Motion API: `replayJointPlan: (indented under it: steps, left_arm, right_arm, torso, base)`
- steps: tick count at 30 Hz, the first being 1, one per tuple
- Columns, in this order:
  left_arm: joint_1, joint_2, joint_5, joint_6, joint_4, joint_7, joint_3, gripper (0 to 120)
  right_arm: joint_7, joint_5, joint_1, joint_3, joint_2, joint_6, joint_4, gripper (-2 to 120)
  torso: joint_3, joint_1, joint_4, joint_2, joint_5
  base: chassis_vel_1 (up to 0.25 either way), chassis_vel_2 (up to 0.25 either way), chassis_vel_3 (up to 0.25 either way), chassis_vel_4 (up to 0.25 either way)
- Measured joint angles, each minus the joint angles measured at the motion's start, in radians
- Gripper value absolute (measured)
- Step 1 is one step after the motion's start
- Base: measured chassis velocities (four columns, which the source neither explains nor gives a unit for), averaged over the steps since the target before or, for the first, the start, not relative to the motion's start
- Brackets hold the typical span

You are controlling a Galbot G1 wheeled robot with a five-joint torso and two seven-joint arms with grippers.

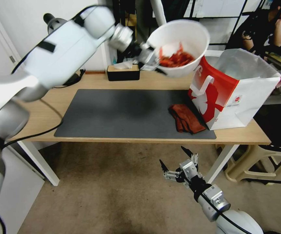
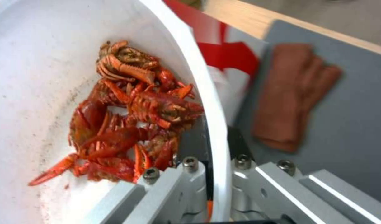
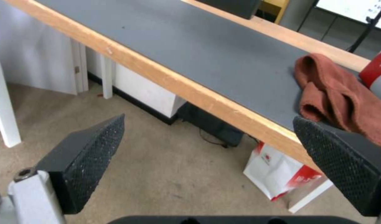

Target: Sweep shrimp from table into container with towel, then put container into takeout bag.

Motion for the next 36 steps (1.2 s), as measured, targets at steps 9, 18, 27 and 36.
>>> replayJointPlan:
  steps: [9,18,27,36]
  left_arm:
    - [-0.096,-0.263,0.022,-0.021,0.231,-0.028,-0.028,0]
    - [-0.082,-0.344,0.067,-0.061,0.497,-0.097,-0.079,0]
    - [-0.017,-0.341,0.026,-0.049,0.456,-0.133,-0.025,0]
    - [-0.016,-0.336,-0.009,-0.034,0.379,-0.159,0.016,0]
  right_arm:
    - [-0.02,-0.043,-0.039,0.0,0.006,0.02,0.011,100]
    - [-0.037,-0.076,-0.089,0.005,0.019,0.059,0.032,100]
    - [-0.039,-0.071,-0.076,0.001,0.016,0.066,0.018,100]
    - [-0.039,-0.056,-0.055,-0.002,0.005,0.063,-0.008,100]
  torso:
    - [0.0,0.0,-0.0003,0.0,0.0004]
    - [0.0,0.0,0.0016,0.0,-0.0013]
    - [0.0,0.0,-0.0007,0.0,-0.0002]
    - [0.0,0.0,0.0,0.0,-0.0002]
  base:
    - [0.0,0.0,0.0,0.0]
    - [0.0,0.0,0.0,0.0]
    - [0.0,0.0,0.0,0.0]
    - [0.0,0.0,0.0,0.0]
